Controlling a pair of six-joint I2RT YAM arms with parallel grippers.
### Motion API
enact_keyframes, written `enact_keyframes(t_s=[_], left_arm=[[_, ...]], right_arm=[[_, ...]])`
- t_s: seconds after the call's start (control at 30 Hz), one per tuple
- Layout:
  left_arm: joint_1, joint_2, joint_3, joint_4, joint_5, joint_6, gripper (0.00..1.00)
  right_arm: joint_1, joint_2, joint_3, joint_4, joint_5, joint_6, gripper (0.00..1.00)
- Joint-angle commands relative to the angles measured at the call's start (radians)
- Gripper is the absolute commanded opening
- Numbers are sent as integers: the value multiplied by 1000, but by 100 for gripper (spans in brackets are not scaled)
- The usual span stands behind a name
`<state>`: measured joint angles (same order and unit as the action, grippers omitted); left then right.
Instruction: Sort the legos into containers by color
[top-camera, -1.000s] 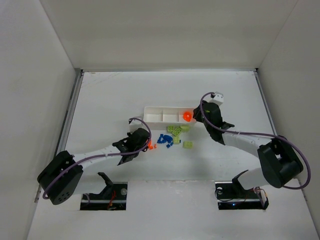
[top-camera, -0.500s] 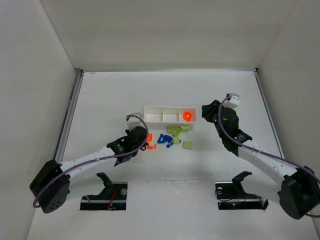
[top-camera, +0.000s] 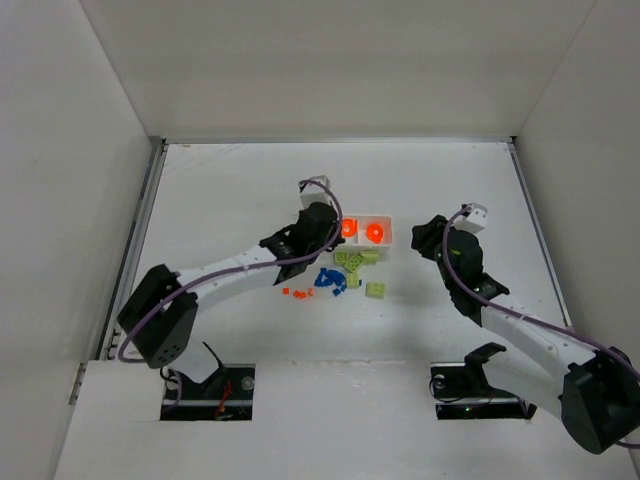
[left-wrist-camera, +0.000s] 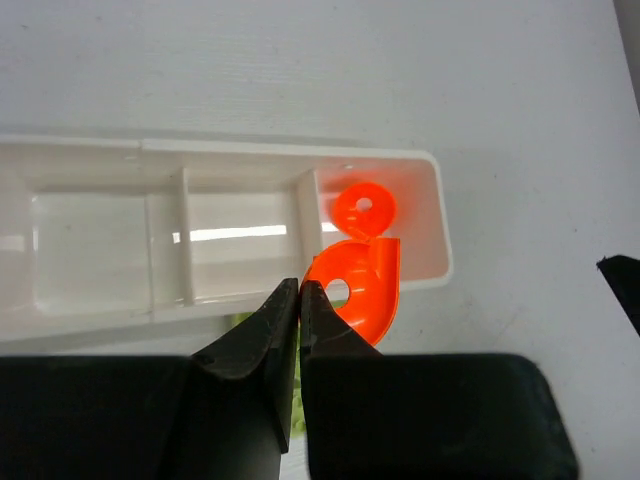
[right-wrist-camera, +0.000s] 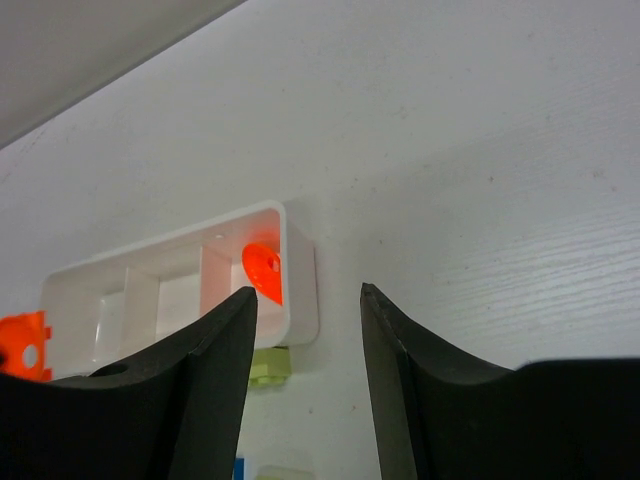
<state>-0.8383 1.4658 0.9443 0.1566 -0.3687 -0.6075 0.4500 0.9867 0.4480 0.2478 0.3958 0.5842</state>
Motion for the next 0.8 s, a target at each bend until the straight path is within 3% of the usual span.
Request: enact_keyframes(t_s=[0.0,0.1,0.3,0.53,0.6,0.77], left_arm=[[8,134,158,110,91,32,1],[5,264,272,103,102,37,2],[-18,370,372,89,108,51,8],[-21,358,364,64,97,74,32],[-23,312,321,64,76,92,31],[-37,128,113,43,-36,127,25]], right_arm=[[-17,-34,-9,47,11,22,52],[-17,-29,-9,44,9,23,52],[-17,-42,-11,44,6,23,52],[-10,-22,-5,44,5,22,52],[-10,-16,0,44,5,19,49],[54,32,38,44,-41,-1,25]])
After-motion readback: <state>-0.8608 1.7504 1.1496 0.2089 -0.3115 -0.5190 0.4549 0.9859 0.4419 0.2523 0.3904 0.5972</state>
